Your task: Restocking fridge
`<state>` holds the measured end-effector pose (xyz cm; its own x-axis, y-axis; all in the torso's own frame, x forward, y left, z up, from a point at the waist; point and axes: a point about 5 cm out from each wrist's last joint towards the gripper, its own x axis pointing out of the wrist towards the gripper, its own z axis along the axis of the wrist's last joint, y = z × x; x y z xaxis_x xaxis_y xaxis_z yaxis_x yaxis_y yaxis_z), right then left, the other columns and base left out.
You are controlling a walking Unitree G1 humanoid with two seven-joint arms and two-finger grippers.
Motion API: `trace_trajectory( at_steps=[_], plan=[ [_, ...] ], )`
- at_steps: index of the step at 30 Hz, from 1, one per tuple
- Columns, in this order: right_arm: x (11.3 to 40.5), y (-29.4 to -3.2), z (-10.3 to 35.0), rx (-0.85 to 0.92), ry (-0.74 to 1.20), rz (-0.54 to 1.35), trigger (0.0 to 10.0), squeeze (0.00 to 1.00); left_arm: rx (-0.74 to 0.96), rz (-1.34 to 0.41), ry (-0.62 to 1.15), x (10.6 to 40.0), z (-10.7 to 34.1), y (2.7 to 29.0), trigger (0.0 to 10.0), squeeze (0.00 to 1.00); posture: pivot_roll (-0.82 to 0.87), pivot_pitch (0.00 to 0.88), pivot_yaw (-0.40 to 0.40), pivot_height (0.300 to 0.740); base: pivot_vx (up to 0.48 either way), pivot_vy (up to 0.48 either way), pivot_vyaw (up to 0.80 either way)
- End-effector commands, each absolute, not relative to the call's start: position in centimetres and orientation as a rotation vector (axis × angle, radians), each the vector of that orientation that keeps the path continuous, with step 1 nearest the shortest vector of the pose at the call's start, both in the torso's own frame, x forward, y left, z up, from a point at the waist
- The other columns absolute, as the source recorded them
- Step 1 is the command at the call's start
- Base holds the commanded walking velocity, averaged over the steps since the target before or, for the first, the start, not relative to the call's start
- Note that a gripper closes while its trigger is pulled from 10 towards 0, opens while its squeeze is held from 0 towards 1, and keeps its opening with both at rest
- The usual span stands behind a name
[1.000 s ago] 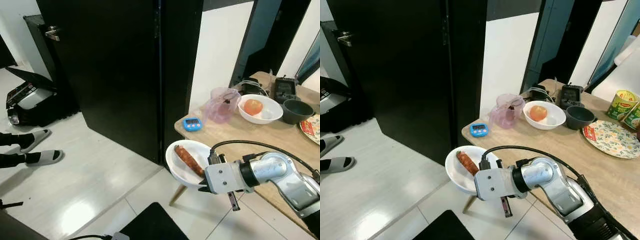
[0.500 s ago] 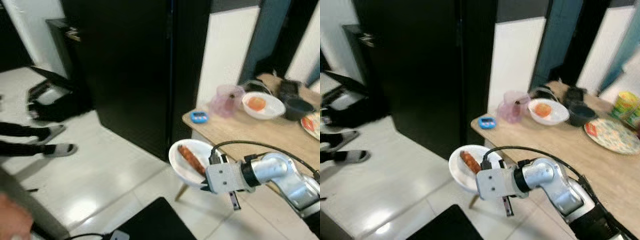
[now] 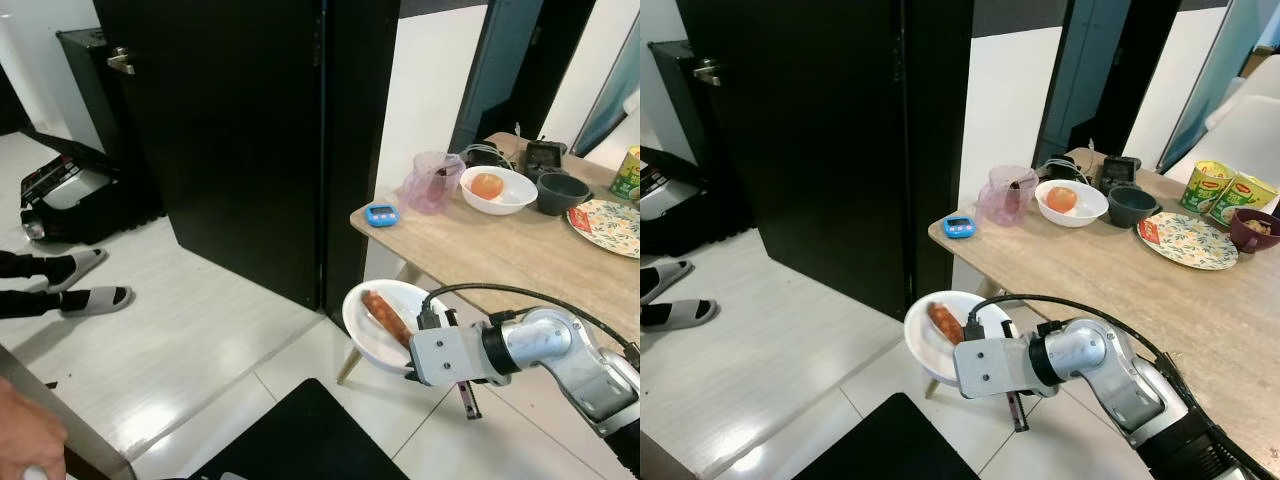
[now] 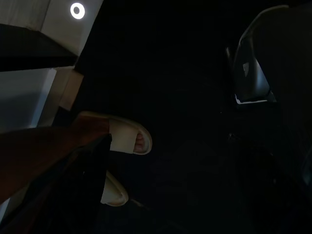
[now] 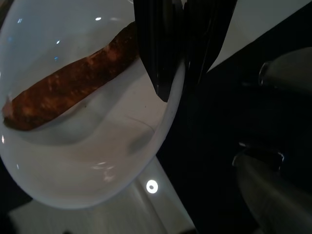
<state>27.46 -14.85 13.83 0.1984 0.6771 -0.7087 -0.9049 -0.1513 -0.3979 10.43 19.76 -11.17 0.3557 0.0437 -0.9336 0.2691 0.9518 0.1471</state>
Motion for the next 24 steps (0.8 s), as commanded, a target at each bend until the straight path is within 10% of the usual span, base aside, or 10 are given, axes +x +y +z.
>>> trace_trajectory(
  at_steps=[1, 24],
  plan=[
    [27.5, -15.3, 13.4, -1.015, 0.314, 1.396, 10.0, 0.00, 0.270, -0.212, 1.189, 10.6, -11.3, 18.0, 10.0, 0.00, 0.03, 0.000, -0.044, 0.740, -0.251, 0.000, 0.00],
    [28.3, -18.4, 9.2, -1.047, 0.468, 1.265, 10.0, 0.00, 0.270, -0.213, 1.189, 10.7, -11.3, 18.0, 10.0, 0.00, 0.03, 0.000, -0.037, 0.740, -0.261, 0.000, 0.00]
  ],
)
